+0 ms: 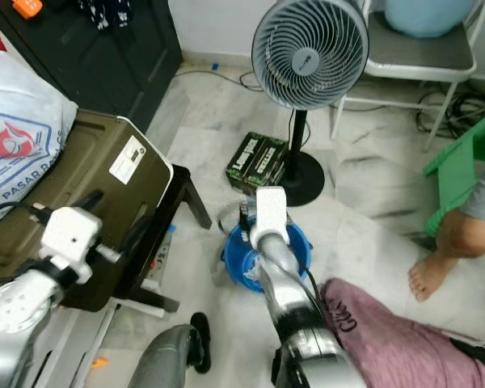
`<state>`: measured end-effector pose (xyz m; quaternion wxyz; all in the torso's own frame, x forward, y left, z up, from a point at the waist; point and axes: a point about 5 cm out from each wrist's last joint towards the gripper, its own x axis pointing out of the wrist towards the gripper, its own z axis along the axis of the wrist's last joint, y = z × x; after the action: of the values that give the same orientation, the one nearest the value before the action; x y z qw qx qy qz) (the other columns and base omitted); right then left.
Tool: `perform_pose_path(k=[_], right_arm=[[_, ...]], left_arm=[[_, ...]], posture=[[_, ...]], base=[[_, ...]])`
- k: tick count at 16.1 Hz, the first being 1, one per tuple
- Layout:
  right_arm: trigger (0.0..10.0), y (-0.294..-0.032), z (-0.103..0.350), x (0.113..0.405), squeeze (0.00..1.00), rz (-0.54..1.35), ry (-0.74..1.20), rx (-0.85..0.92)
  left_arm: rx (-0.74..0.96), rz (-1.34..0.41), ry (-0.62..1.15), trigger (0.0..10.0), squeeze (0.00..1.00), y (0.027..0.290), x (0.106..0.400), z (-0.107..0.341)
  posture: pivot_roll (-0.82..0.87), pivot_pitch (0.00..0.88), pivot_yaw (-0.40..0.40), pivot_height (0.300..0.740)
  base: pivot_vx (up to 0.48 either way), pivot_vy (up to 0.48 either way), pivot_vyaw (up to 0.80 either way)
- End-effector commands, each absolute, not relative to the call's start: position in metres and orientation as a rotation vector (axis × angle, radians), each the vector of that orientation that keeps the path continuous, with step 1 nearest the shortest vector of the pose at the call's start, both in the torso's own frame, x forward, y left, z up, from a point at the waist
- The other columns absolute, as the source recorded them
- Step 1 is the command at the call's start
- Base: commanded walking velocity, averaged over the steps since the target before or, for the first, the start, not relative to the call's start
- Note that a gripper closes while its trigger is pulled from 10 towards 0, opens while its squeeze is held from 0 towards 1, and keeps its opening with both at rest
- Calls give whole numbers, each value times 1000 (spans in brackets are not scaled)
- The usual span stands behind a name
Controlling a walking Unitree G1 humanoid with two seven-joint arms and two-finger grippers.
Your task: Clean up the room
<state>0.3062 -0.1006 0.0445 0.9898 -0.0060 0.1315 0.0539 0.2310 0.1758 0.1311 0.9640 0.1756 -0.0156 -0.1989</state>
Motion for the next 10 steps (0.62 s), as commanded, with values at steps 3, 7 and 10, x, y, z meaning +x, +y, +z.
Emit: perform_pose_path(k=[3,7,10], right_arm=[[10000,-119,55,286,1000,156,253,-2],[10000,-151,55,254,1000,158,276,1],[10000,-154,70,233,1000,202,182,40]], left_arm=[[353,-402,-36,10000,0,169,238,122],[326,-406,-76,10000,0,155,253,118],[305,-398,-89,10000,0,148,254,112]], posture=[[25,111,66,740],[-24,38,44,740],[-28,0,19,740]], base=[[0,0,0],[0,0,0],[0,0,0]])
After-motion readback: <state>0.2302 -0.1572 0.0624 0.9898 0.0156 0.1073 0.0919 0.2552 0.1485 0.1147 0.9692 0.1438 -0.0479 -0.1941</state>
